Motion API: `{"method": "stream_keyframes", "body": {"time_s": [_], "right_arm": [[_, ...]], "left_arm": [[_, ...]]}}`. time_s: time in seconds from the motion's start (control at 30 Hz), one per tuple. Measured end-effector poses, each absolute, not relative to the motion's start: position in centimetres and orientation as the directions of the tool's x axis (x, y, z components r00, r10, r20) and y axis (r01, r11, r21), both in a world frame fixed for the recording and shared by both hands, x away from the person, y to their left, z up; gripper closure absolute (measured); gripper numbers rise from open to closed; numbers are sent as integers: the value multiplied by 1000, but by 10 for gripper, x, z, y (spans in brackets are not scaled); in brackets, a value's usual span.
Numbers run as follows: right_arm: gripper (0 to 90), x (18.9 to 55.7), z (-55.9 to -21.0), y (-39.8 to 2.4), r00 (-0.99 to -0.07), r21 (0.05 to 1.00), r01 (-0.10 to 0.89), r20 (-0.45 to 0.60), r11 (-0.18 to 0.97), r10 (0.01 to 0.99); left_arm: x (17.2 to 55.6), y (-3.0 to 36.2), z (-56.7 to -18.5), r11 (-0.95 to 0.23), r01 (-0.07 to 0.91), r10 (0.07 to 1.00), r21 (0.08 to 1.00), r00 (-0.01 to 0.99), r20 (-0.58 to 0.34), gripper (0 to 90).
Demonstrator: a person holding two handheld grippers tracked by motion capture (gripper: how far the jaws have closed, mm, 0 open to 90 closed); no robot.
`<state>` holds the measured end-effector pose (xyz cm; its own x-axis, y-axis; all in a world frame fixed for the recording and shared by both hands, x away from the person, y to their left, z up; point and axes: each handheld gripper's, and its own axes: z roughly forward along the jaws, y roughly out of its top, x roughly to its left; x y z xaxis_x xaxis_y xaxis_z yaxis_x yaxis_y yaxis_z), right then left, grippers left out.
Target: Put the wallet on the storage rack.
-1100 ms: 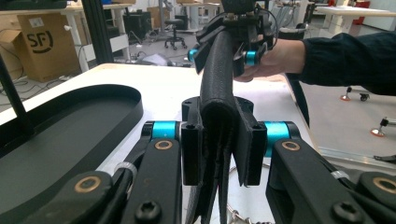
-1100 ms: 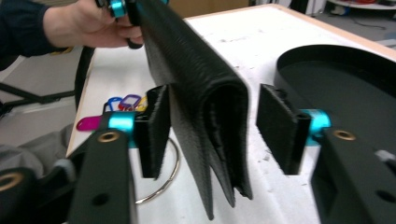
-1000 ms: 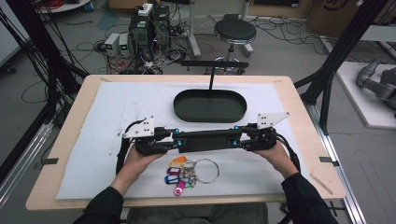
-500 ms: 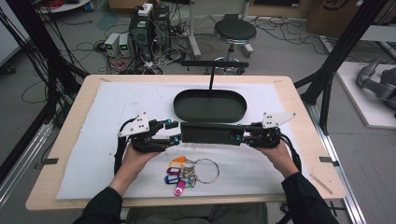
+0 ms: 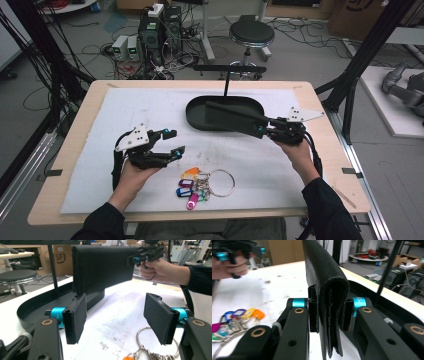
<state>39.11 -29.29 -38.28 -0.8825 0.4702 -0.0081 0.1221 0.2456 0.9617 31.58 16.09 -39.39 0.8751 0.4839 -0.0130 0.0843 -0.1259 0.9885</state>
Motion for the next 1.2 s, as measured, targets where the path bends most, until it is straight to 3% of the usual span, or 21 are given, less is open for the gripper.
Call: {"method": "stream_keyframes", "body": {"time_s": [0.6, 1.2], "right_arm": [[758, 438, -377, -271, -855, 955, 134, -24, 266, 518], [758, 469, -415, -258, -814, 940, 208, 14, 269, 581]], "left_arm": [[297, 161, -405, -128, 76, 499, 989, 867, -2, 329], [296, 160, -407, -125, 71, 496, 990, 868, 1, 322]]}}
